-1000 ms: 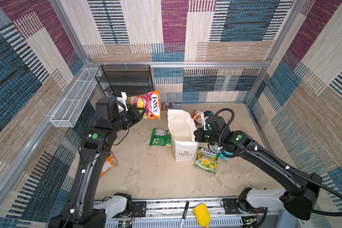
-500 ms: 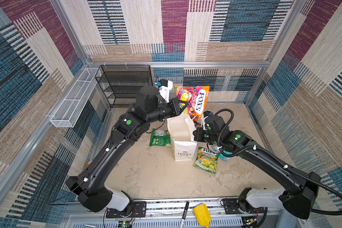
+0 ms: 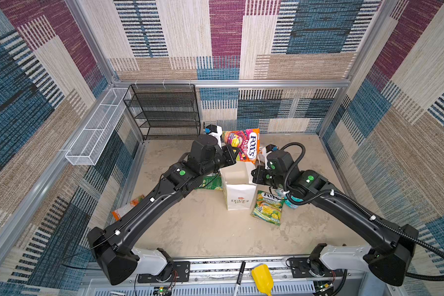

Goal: Place the snacks into the paper bag
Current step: 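Lower the Fox's Fruits bag into the paper bag and open the left gripper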

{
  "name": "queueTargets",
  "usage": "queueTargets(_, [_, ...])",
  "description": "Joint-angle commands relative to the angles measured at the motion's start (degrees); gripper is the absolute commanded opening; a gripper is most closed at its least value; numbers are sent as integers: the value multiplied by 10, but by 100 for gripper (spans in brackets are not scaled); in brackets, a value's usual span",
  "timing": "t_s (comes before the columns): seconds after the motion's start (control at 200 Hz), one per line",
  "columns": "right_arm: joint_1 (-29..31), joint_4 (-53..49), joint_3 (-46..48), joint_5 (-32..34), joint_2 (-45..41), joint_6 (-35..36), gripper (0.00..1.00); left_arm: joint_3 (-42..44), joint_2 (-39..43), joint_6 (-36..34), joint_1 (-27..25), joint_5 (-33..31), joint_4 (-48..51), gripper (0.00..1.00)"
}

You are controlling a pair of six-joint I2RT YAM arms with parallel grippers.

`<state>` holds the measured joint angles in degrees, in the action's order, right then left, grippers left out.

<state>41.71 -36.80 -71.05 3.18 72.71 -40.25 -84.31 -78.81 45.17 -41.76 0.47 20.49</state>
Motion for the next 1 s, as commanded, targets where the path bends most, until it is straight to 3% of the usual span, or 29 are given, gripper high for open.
queueTargets(0.0, [0,14,3,4,-2,-4,0,-22,-14,-53,0,-53,40,0])
queueTargets(0.305, [0,16,7,7,-3,-5,0,-49,-49,-91,1,-116,142,0])
queueTargets(0.701, [0,21,10,10,1,-4,0,-117,-121,-123,-10,-146,237,0])
queueTargets(0.811, [1,21,10,10,2,-4,0,-139,-130,-130,-18,-171,261,13])
queueTargets(0.886, [0,22,11,11,3,-4,0,-146,-131,-133,-18,-164,261,33])
queueTargets(0.996, [1,22,10,15,3,-4,0,-169,-132,-146,-18,-134,261,54])
